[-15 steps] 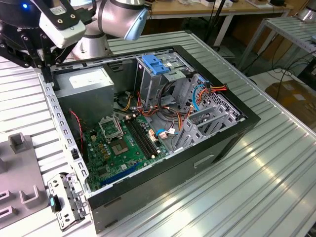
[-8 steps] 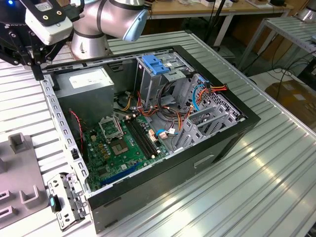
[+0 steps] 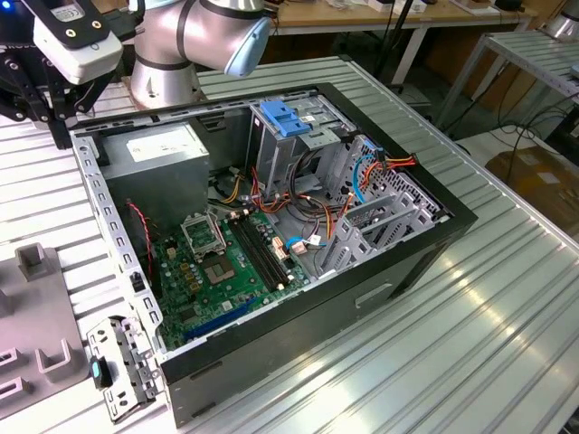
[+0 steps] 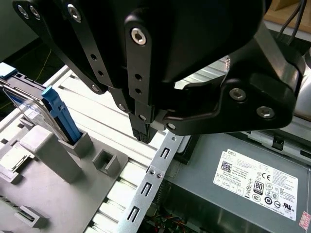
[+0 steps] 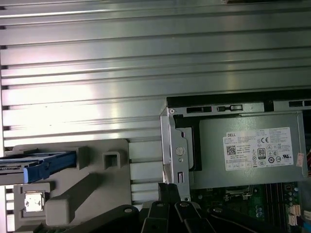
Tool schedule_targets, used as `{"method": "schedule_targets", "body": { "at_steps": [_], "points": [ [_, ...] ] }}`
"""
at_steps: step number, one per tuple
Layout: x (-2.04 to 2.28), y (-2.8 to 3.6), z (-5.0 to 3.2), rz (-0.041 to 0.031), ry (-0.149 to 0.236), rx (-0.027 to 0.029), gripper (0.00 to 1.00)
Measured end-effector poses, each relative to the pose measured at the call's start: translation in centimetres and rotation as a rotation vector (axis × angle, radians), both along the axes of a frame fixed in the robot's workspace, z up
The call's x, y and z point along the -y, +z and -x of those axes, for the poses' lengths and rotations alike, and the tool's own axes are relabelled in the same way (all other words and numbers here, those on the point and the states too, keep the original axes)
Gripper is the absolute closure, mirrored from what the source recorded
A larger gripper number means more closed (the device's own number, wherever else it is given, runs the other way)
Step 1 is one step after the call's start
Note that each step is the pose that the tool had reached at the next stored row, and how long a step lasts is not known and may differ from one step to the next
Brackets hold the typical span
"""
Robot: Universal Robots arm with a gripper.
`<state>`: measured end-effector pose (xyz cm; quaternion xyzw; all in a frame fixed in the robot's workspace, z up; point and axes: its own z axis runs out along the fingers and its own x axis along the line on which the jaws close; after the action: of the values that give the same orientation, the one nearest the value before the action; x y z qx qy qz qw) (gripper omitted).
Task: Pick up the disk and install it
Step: 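Reach for the disk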
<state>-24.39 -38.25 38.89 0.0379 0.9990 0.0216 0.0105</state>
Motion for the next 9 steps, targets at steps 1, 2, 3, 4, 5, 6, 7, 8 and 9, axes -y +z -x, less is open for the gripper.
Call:
{"method": "schedule_targets", "body": {
  "at_steps": [1, 2, 3, 4, 5, 6, 7, 8, 9],
  "points": [
    [0.00, 0.00, 0.00, 0.0000, 0.000, 0.0000, 0.89],
    [0.00, 0.00, 0.00, 0.0000, 0.000, 0.0000, 0.89],
    [0.00, 0.00, 0.03, 0.0000, 0.000, 0.0001, 0.89],
    [0.00, 0.00, 0.08, 0.0000, 0.000, 0.0000, 0.89],
    [0.00, 0.00, 0.17, 0.0000, 0.000, 0.0000, 0.89],
    [0.00, 0.00, 0.28, 0.0000, 0.000, -0.0001, 0.89],
    [0.00, 0.00, 0.36, 0.0000, 0.000, 0.0000, 0.89],
    [0.00, 0.00, 0.44, 0.0000, 0.000, 0.0000, 0.89],
    [0.00, 0.00, 0.53, 0.0000, 0.000, 0.0000, 0.89]
  ]
}}
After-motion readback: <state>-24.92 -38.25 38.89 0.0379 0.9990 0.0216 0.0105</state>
